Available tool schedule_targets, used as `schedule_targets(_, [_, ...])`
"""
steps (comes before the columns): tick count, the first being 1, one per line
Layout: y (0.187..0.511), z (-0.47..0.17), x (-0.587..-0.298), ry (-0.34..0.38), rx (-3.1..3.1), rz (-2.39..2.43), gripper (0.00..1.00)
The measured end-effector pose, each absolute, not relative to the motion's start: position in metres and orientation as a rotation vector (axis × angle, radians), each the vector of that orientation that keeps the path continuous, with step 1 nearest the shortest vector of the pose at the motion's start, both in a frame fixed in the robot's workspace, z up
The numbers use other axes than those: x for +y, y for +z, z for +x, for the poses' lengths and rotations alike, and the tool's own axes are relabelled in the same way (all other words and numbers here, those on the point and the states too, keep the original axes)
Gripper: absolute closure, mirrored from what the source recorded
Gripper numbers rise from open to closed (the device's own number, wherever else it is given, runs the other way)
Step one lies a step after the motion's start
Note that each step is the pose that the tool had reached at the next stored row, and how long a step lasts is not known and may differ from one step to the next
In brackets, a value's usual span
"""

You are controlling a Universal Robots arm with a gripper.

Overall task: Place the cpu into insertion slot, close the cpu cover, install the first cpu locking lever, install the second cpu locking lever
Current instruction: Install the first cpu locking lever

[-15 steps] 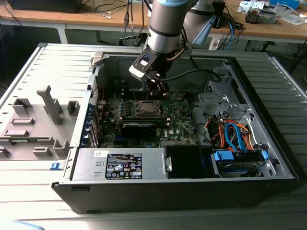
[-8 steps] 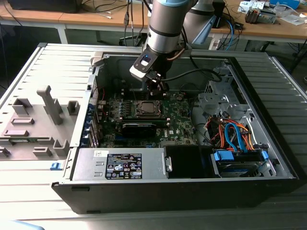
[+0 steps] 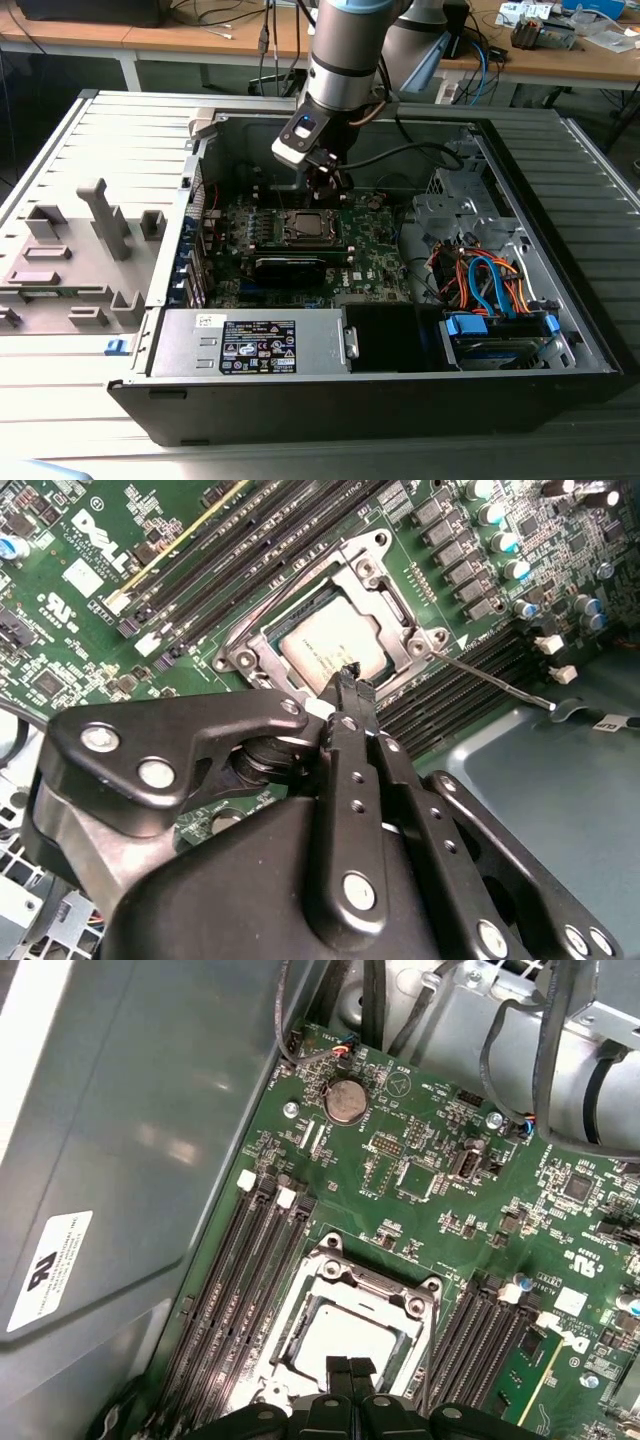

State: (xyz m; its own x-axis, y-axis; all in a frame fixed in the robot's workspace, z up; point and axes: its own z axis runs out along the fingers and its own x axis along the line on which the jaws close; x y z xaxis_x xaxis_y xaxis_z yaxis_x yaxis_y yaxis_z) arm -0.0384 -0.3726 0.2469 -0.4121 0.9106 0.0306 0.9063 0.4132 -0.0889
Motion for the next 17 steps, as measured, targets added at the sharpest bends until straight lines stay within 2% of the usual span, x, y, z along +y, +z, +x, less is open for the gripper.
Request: schedule_targets(17, [0.2469, -0.0384, -0.3726, 0.092, -2.618, -1.598, 0.89])
